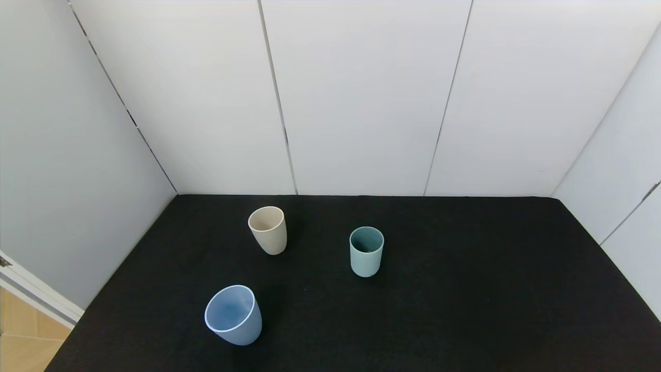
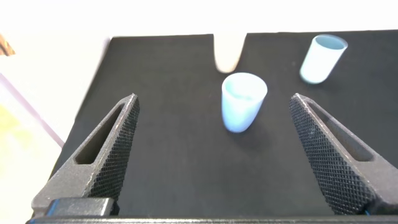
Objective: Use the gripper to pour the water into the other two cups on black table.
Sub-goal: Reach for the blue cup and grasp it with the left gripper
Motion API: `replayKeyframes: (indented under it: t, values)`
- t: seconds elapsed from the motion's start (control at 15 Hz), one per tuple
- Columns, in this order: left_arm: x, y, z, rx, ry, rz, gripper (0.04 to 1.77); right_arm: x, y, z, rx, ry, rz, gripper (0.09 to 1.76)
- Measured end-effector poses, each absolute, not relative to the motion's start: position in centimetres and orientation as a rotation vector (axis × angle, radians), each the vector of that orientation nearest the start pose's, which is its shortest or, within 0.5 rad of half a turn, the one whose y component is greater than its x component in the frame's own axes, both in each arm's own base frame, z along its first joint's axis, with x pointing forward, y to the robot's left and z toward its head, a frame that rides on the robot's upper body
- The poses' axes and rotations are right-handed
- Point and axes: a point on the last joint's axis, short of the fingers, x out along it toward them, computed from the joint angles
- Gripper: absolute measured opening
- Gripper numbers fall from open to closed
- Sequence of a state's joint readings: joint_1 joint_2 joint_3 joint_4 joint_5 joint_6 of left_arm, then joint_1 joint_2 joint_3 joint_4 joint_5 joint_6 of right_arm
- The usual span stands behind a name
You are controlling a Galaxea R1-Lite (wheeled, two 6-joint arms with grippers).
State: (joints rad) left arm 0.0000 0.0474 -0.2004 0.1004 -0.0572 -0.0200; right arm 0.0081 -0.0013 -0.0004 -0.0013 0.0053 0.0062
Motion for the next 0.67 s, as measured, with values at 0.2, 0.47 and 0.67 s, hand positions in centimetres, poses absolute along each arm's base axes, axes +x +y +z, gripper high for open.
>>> replayKeyframes:
  t: [0.2,0.47,0.67]
  values:
    - [-2.6,-0.1,14.1,-0.019,0.015,-0.079,1.72,-2.3,0.0,7.6,0.006,-0.003,0.014,1.71]
    - [0.5,-0.2,16.3,0.016,0.183,-0.158,1.72,-2.3,0.0,7.6,0.006,-0.003,0.014,1.71]
    - [3.2,-0.6,16.7,0.093,0.322,-0.205,1.72,-2.3,0.0,7.6,0.005,-0.003,0.014,1.71]
